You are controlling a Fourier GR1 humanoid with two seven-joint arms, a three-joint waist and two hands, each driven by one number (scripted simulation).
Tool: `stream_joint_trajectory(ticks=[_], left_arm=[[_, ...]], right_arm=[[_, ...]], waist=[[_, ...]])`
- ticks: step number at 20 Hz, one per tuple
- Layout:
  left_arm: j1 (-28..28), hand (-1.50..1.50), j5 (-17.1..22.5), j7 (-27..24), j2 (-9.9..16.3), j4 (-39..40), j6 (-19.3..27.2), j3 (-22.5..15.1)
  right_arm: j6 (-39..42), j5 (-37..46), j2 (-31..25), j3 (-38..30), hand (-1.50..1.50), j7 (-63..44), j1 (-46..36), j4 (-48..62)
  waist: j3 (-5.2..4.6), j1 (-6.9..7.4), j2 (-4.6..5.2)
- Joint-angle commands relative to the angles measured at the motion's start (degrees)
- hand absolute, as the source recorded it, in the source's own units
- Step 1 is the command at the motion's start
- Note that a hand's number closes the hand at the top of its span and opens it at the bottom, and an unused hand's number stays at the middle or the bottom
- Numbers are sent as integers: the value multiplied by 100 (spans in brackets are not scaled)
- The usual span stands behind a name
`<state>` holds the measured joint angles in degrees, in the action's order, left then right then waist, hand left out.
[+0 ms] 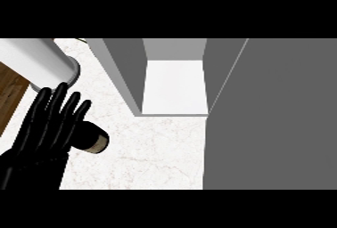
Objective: Pick up the wine, place it into the cabinet and close the cabinet
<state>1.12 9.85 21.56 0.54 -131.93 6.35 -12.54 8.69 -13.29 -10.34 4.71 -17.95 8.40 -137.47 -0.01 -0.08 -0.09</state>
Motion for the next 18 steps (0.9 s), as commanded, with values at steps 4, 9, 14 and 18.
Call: stream_joint_trajectory(ticks=[4, 9, 14, 18], left_arm=[[-93, -150, -420, 694, -51, -720, 729, -605], [-117, -150, -422, 1272, 1, -1199, 788, -201], [-84, -150, -218, 1071, 172, -907, 655, 385], [-252, -150, -9, 1690, 382, -1348, 682, 826]], right_arm=[[18, 266, 238, 429, -150, -194, 433, -611], [-70, -225, 45, -79, -150, -832, -209, -641], [-484, -194, 131, -128, -150, -1336, -664, -888], [-365, -140, 217, -22, -150, -1146, -395, -924]], waist=[[4, -20, -8], [1, 7, -5], [-4, 8, 0], [-1, 0, -7]])
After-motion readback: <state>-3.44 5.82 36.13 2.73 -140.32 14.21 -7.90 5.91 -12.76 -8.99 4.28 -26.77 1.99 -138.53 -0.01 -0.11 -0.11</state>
